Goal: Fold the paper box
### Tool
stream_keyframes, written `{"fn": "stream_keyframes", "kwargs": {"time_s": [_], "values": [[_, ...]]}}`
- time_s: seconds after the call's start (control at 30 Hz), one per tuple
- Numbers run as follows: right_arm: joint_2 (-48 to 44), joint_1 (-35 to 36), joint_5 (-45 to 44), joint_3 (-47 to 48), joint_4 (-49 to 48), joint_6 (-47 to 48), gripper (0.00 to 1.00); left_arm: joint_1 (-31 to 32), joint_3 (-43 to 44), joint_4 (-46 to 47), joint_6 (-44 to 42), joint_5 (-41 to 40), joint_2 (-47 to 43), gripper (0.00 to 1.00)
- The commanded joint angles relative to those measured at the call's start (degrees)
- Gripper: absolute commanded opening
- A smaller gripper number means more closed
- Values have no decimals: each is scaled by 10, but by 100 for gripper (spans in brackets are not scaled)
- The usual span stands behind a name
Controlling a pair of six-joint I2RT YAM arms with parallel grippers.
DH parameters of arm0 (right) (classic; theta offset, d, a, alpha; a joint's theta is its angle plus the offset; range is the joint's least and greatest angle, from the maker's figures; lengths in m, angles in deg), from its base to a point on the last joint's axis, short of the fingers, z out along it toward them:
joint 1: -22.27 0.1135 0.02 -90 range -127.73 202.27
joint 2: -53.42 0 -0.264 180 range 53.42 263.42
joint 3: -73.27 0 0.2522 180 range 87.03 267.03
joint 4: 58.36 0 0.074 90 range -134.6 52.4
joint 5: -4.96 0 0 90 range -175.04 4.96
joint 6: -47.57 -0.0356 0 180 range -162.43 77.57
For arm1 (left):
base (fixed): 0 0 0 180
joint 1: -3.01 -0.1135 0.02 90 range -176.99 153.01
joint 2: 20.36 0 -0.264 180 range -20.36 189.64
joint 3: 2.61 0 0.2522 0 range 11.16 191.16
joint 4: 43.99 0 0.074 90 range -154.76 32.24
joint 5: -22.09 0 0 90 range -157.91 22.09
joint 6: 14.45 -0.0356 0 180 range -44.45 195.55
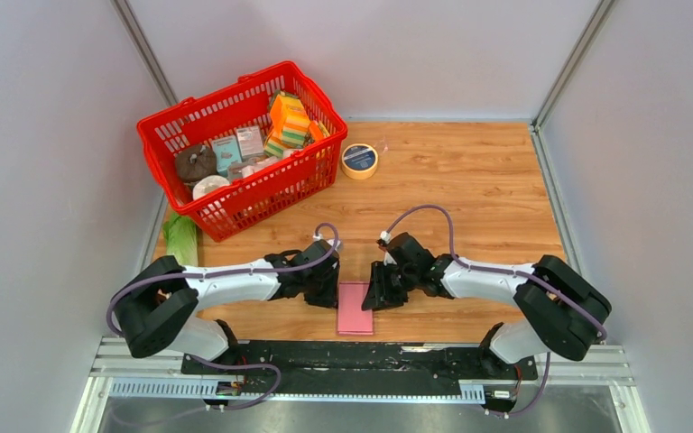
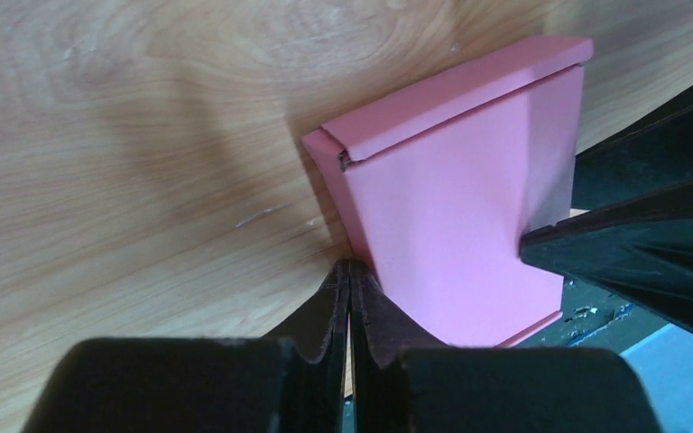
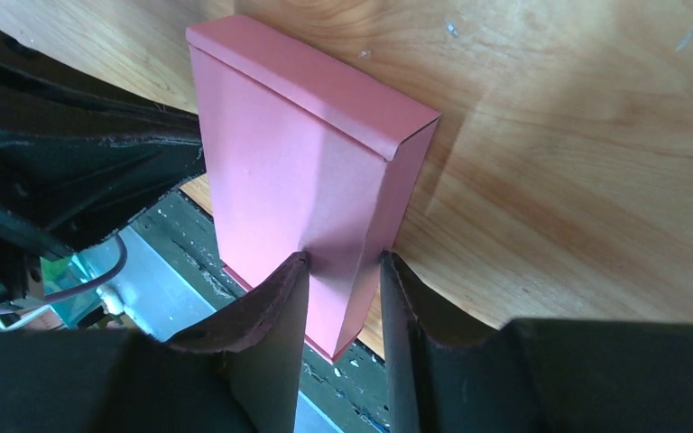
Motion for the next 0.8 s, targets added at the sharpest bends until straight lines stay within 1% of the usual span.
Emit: {"fn": "stream_keyframes", "kwargs": {"time_s": [0.0, 0.13, 0.27, 0.3, 0.33, 0.37, 0.4, 0.43, 0.47, 0.53, 0.57, 0.6, 0.7, 0.73, 0.77], "values": [[23, 6, 20, -12, -88, -35, 36, 35, 27, 78, 24, 16, 54, 7], [38, 5, 22, -16, -109, -45, 35, 41, 21, 142, 44, 10, 52, 7], [37, 4, 4, -9, -82, -23, 37, 41, 5, 134, 36, -19, 6, 10], [34, 4, 0, -3, -73, -16, 40, 41, 1, 117, 33, -46, -19, 11], [28, 3, -7, -1, -50, -10, 42, 41, -2, 82, 28, -55, -30, 15], [23, 3, -12, 0, -41, -2, 49, 40, -4, 62, 19, -55, -43, 16], [14, 3, -14, 4, -33, 5, 52, 39, -6, 42, 14, -81, -66, 18], [8, 3, -21, 6, -16, 9, 55, 39, -9, 7, 10, -87, -79, 22], [1, 4, -22, 6, -8, 14, 60, 39, -13, -8, 5, -89, -90, 23], [-16, 4, -25, 10, 13, 25, 64, 39, -18, -45, 0, -85, -115, 24], [-21, 4, -23, 11, 18, 28, 67, 39, -22, -52, -3, -78, -121, 24], [-28, 4, -19, 11, 22, 29, 68, 39, -26, -53, -7, -60, -127, 24], [-39, 11, -7, 12, 31, 26, 69, 40, -34, -30, -5, 13, -121, 17], [-42, 18, -10, 11, 32, 21, 69, 45, -36, -25, -1, 21, -119, 12], [-43, 21, -12, 9, 32, 19, 72, 49, -40, -24, 8, 22, -117, 10]]}}
